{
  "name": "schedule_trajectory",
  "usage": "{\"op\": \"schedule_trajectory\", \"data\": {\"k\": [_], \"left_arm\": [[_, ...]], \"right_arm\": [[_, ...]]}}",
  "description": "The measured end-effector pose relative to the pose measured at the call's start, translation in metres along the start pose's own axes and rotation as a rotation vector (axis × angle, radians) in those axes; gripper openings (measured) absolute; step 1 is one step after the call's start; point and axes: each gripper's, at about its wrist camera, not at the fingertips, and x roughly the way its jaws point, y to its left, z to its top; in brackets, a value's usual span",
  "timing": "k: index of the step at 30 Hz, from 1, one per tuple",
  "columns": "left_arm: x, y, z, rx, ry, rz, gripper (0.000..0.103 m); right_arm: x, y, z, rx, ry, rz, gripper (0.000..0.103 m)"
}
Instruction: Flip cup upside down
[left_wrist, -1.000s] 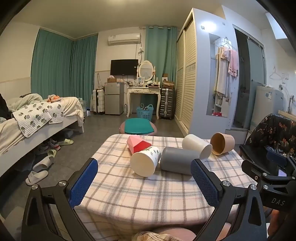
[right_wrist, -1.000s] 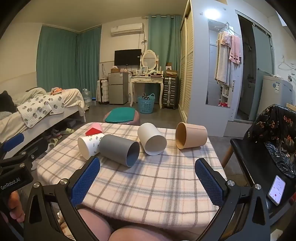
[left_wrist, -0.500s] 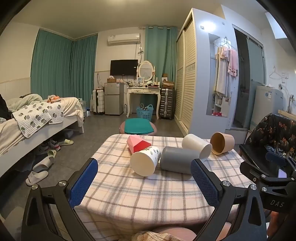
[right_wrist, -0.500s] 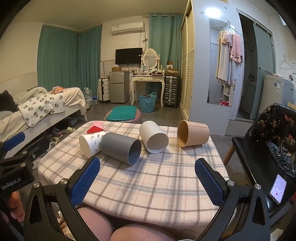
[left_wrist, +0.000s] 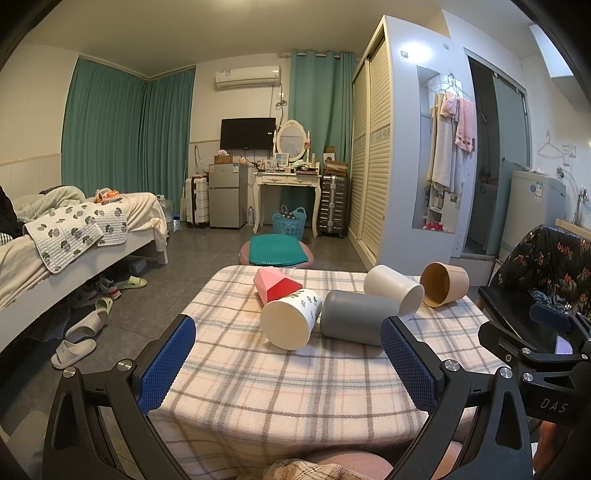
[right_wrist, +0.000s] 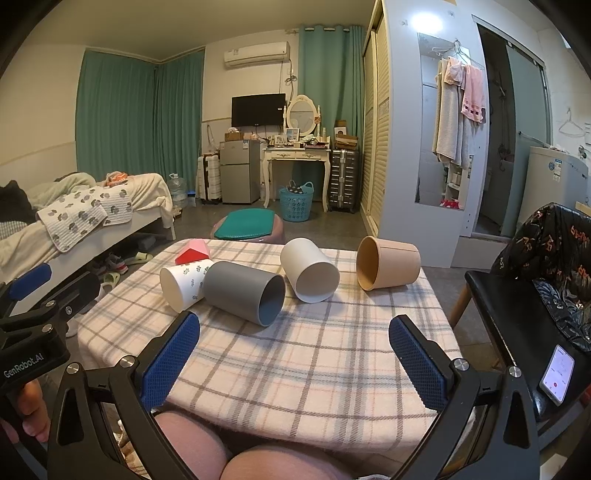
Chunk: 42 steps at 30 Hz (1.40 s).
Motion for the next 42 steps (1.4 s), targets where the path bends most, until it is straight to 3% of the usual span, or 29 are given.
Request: {"op": "schedule_trajectory", "data": {"k": [42], "left_arm": [[0.001, 0.0032, -0.0049, -0.003, 0.001, -0.001, 0.103]], "right_arm": [[0.0005, 0.0039, 0.0003, -0.001, 0.002, 0.004, 0.103]]}}
